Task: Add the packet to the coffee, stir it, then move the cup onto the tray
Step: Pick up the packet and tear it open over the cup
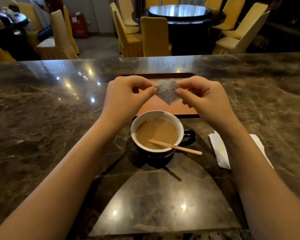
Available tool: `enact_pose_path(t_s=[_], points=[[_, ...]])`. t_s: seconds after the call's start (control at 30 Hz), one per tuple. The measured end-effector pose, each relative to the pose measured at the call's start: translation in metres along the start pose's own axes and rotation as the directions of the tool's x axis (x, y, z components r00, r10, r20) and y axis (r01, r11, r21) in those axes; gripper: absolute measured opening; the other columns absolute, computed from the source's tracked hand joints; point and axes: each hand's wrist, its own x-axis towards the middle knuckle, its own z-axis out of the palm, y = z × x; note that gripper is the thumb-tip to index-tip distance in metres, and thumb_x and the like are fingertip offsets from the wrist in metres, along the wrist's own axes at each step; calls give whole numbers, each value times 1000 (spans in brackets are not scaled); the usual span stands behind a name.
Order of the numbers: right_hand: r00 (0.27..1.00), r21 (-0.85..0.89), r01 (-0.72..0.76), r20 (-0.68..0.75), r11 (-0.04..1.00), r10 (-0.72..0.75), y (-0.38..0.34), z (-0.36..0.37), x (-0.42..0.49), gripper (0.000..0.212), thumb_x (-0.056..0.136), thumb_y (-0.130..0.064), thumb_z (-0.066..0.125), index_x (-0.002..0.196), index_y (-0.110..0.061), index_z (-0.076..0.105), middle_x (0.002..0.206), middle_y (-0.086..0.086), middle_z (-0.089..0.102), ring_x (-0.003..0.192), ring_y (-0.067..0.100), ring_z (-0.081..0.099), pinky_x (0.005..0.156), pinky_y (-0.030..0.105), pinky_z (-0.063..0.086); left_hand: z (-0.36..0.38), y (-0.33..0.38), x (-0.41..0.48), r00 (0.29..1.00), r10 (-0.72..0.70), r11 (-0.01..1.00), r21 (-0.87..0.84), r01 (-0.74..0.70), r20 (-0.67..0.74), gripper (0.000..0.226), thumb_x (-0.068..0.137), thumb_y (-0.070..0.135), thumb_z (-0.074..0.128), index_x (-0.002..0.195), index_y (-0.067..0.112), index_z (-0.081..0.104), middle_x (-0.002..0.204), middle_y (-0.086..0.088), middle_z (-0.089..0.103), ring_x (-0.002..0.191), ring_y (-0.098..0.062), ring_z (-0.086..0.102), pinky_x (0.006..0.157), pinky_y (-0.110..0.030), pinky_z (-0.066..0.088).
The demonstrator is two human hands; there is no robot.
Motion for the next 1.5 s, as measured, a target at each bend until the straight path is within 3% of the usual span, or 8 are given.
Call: enact_pose_path(t_s=[0.47,0.7,0.87,1.03,1.17,1.27,1.37,1.5], points=[[994,171,-100,-19,980,104,-57,-28,-10,12,82,-9,65,91,-4,70,67,-3,62,51,-8,53,46,6,38,-30,51,-7,996,-81,958,-271,91,47,16,82,22,64,93,13,71,88,-5,72,84,-16,65,77,-32,55],[990,230,-132,-6,964,138,-87,-35,-22,10,80,-10,66,85,-4,71,61,0,61,48,2,47,45,11,36,-47,71,-13,994,-59,939,-335,85,88,12,82,20,64,92,15,69,87,-6,71,81,-12,65,73,-22,54],[989,194,-134,-29,972,142,-105,-31,-30,10,83,-15,64,82,-8,71,55,-10,58,46,-2,48,48,14,36,-63,80,-23,992,-53,901,-422,98,118,8,83,18,63,89,16,69,80,2,68,67,4,60,54,-7,43],[975,344,-214,134,914,177,-125,-22,-44,35,89,-37,50,93,-9,70,79,13,68,61,17,55,53,20,47,-90,76,-34,965,-89,834,-512,207,246,11,82,22,61,89,21,69,89,-2,68,80,-4,62,65,-13,47],[913,302,-323,350,897,211,-139,-7,-53,29,88,-39,48,102,-22,66,96,8,71,81,21,64,65,25,52,-113,72,-46,936,-19,788,-571,231,352,17,72,34,63,85,25,71,96,10,67,95,-10,61,78,-20,51],[833,475,-431,537,767,136,-149,6,-63,28,80,-42,53,95,-25,70,85,-1,73,77,13,65,67,21,51,-127,69,-56,914,20,782,-576,237,405,12,76,30,61,82,25,70,100,16,63,94,-10,60,78,-20,51],[834,607,-489,537,626,132,-154,22,-74,24,76,-33,63,93,-18,67,69,-5,68,58,5,58,54,15,47,-140,63,-66,911,24,815,-536,221,412,18,78,28,59,93,26,69,104,10,66,103,-14,59,86,-29,51],[907,484,-385,356,786,225,-152,45,-89,21,76,-31,69,91,-17,65,73,1,70,54,5,58,47,16,45,-155,58,-78,915,-143,825,-465,320,376,30,80,47,52,97,29,69,97,-7,69,94,-21,63,80,-30,53]])
